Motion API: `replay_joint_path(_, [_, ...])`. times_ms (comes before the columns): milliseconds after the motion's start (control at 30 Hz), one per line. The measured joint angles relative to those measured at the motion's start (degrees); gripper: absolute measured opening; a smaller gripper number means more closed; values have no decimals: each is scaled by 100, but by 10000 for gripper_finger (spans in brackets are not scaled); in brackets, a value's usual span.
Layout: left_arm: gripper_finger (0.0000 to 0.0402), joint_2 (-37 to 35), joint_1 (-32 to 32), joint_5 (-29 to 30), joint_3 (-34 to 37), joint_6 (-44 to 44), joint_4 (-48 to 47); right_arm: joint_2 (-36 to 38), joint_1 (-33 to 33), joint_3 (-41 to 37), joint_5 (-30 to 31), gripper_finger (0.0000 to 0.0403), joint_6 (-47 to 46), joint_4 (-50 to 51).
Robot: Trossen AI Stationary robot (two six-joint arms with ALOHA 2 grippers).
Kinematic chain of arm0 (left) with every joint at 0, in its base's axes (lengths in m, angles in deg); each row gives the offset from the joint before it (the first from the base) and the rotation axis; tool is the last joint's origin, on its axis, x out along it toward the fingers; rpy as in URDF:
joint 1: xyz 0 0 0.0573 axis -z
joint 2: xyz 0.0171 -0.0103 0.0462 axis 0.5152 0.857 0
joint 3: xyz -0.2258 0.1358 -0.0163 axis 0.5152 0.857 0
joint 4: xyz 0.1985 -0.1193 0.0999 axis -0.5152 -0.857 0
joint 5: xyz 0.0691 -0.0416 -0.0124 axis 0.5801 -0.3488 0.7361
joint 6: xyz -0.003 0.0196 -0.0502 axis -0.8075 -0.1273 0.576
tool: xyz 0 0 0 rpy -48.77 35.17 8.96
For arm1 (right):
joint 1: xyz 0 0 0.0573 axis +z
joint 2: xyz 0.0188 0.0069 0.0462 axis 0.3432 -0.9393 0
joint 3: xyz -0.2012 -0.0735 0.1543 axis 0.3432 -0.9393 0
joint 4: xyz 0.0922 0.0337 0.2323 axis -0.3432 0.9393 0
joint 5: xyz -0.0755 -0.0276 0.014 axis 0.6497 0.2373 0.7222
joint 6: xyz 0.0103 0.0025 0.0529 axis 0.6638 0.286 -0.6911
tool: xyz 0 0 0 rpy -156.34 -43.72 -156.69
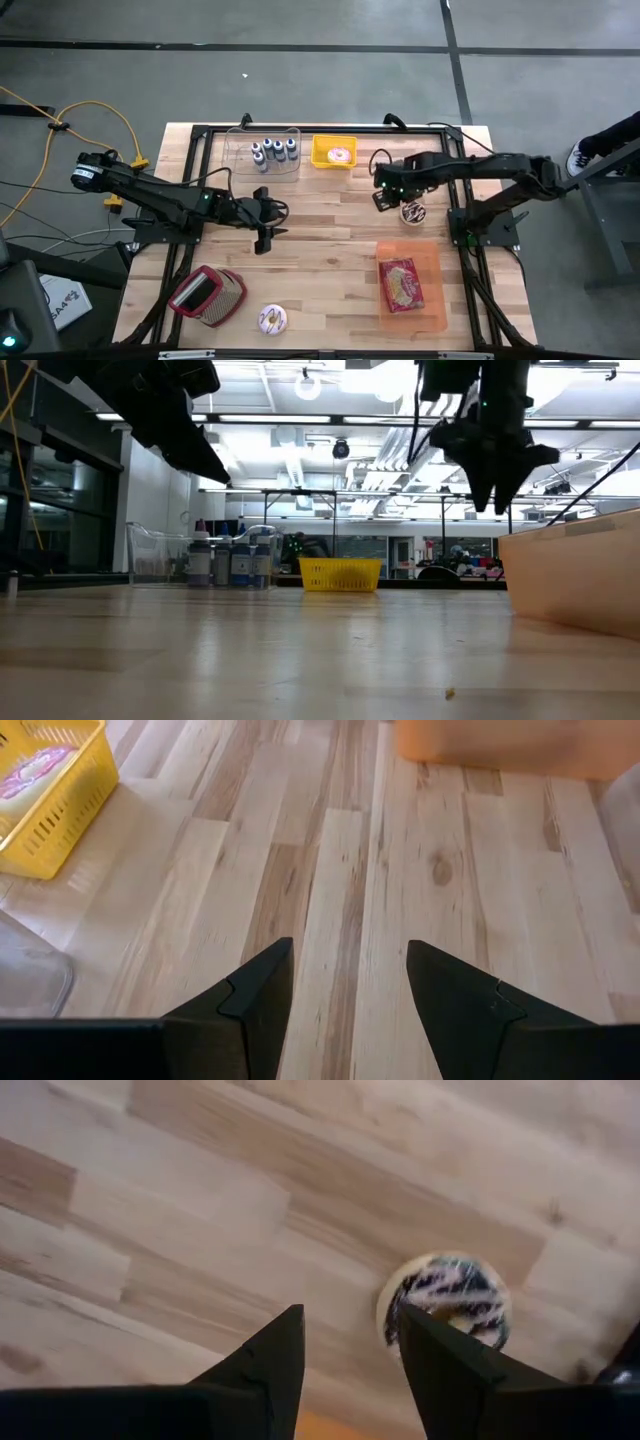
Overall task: Pick & Place Food Item
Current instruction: Put the brown donut into the yellow bin
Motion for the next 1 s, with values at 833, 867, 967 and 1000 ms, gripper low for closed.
replay_joint_path(833, [188, 0, 0, 0, 0, -16, 1, 0, 767, -1538, 13, 148, -1393, -629])
replay_joint_path(867, [188, 0, 0, -2, 0, -17, 0, 0, 750, -1611, 12, 148, -1388, -655])
replay_joint_path(967, [188, 0, 0, -2, 0, -17, 1, 0, 694, -1760, 38, 148, -1286, -751])
replay_joint_path(1000, [188, 0, 0, -2, 0, -17, 0, 0, 679, -1809, 34, 148, -1279, -781])
